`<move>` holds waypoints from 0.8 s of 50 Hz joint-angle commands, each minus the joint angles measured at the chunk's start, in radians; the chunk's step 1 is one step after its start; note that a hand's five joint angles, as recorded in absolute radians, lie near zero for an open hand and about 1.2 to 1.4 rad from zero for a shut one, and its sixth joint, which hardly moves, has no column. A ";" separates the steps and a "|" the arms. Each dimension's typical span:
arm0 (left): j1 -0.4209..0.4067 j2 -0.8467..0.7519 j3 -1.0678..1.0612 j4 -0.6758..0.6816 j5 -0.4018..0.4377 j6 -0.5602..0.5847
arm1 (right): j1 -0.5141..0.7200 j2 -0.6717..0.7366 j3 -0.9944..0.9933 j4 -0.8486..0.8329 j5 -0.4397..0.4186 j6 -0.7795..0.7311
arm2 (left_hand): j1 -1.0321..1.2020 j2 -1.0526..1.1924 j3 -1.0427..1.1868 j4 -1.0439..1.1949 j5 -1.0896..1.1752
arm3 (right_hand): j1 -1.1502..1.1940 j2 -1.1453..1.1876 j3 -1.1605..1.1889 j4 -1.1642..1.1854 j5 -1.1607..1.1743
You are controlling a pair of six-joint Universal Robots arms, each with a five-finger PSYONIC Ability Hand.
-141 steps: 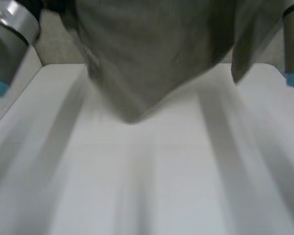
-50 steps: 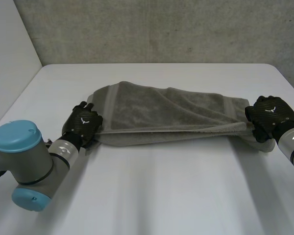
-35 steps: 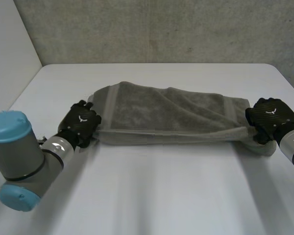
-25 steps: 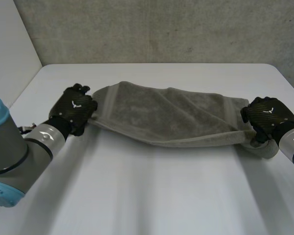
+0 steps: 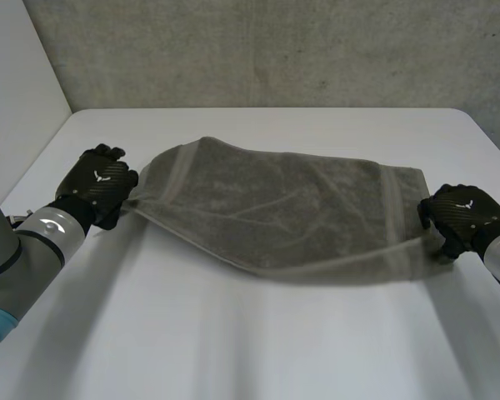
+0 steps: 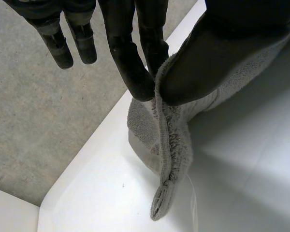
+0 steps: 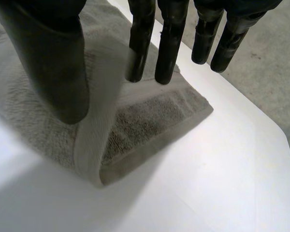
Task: Fold the towel.
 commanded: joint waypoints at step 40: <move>-0.009 -0.059 -0.046 -0.033 0.025 -0.002 | -0.065 -0.067 0.126 0.175 -0.109 -0.091 | 0.094 0.057 -0.045 -0.056 0.066 | -0.089 -0.077 -0.032 -0.053 -0.112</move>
